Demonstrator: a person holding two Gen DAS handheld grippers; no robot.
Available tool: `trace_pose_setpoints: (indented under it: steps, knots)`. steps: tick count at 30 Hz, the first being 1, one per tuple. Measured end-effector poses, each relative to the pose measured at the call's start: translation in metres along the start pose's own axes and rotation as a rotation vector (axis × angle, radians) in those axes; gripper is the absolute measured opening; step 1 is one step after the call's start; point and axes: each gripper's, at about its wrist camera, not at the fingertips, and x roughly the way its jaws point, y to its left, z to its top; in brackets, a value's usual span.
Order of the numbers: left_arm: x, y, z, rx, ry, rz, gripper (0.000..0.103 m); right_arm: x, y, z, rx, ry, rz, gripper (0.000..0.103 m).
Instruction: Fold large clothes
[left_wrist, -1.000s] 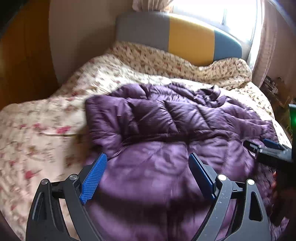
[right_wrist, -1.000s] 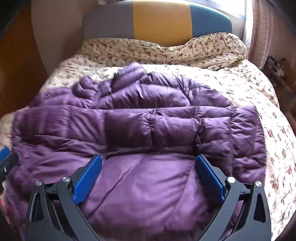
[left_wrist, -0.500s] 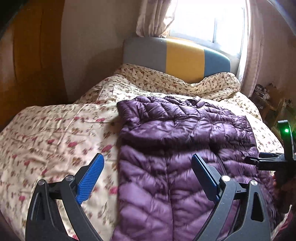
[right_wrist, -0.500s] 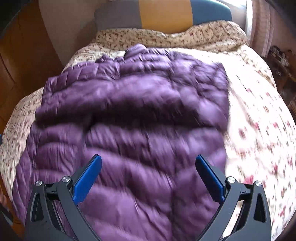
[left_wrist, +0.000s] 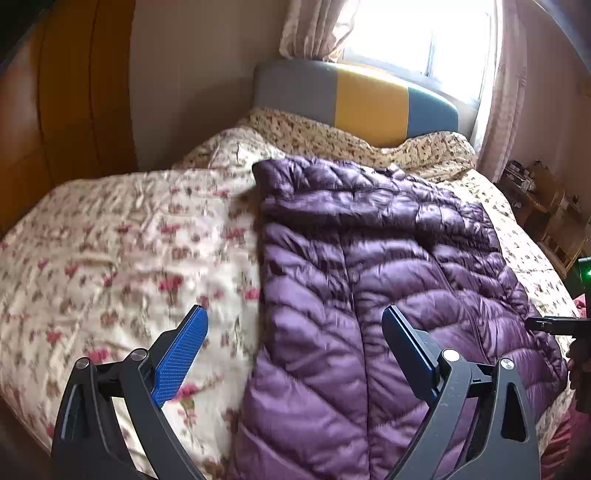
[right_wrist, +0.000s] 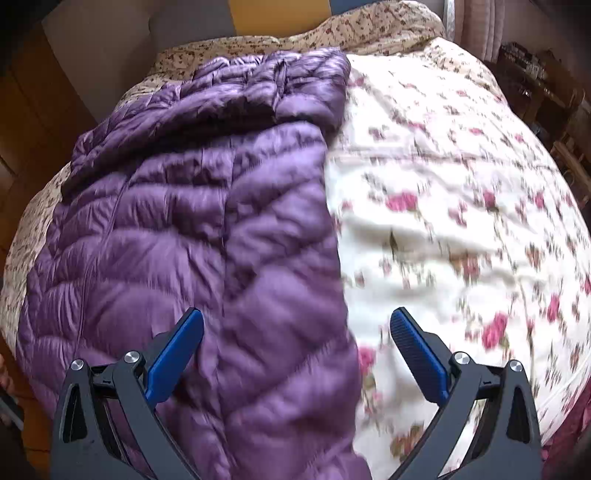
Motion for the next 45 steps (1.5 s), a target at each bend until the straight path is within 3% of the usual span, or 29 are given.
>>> trace_pose_setpoints:
  steps: [9,12,16,19,20,21,22,23,24,27,34,45]
  knots:
    - [0.0,0.009,-0.041,-0.041,0.085,-0.044,0.094,-0.015,0.002,-0.044,-0.008,0.022,0.065,0.101]
    - [0.001,0.018,-0.058,-0.095,0.12,-0.074,0.094,-0.021,0.004,-0.056,-0.019,0.029,0.086,0.101]
    - [0.002,0.031,-0.078,-0.184,0.157,-0.154,0.075,-0.026,0.007,-0.068,-0.039,0.021,0.093,0.096]
    - [-0.007,0.032,-0.086,-0.191,0.145,-0.196,0.053,-0.029,0.01,-0.071,-0.057,0.013,0.103,0.081]
    - [-0.009,0.033,-0.087,-0.202,0.144,-0.21,0.048,-0.029,0.012,-0.07,-0.064,0.012,0.113,0.069]
    - [-0.011,0.035,-0.088,-0.216,0.147,-0.228,0.035,-0.031,0.014,-0.071,-0.074,0.012,0.138,0.054]
    - [-0.011,0.035,-0.088,-0.227,0.152,-0.244,0.026,-0.032,0.016,-0.07,-0.08,0.014,0.154,0.048]
    - [-0.013,0.036,-0.088,-0.24,0.156,-0.262,0.024,-0.034,0.02,-0.07,-0.095,0.014,0.168,0.035]
    - [-0.014,0.036,-0.086,-0.248,0.156,-0.273,0.02,-0.035,0.024,-0.07,-0.112,0.011,0.161,0.029]
    - [-0.023,0.034,-0.075,-0.231,0.136,-0.296,0.016,-0.039,0.035,-0.062,-0.137,-0.005,0.158,0.02]
    - [-0.039,0.034,-0.026,-0.201,0.05,-0.354,0.012,-0.075,0.046,-0.023,-0.167,-0.122,0.199,0.016]
    - [0.006,0.026,0.076,-0.151,-0.022,-0.356,0.01,-0.081,0.07,0.083,-0.175,-0.279,0.18,0.013]
